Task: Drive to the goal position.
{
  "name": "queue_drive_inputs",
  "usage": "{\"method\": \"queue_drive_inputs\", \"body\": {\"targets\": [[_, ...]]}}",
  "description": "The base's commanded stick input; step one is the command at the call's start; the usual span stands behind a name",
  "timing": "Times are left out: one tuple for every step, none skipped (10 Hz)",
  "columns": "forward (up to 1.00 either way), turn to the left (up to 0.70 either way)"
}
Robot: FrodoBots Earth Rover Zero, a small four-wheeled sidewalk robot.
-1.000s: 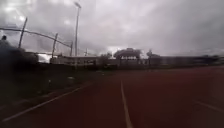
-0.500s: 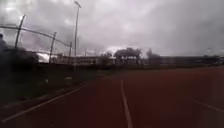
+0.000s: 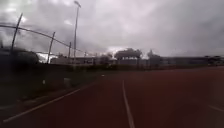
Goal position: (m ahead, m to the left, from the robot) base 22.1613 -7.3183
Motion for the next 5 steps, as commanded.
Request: {"method": "queue_drive_inputs", "body": {"targets": [[0.50, 0.00], [0.50, 0.00], [0.50, 0.00], [0.50, 0.00], [0.50, 0.00]]}}
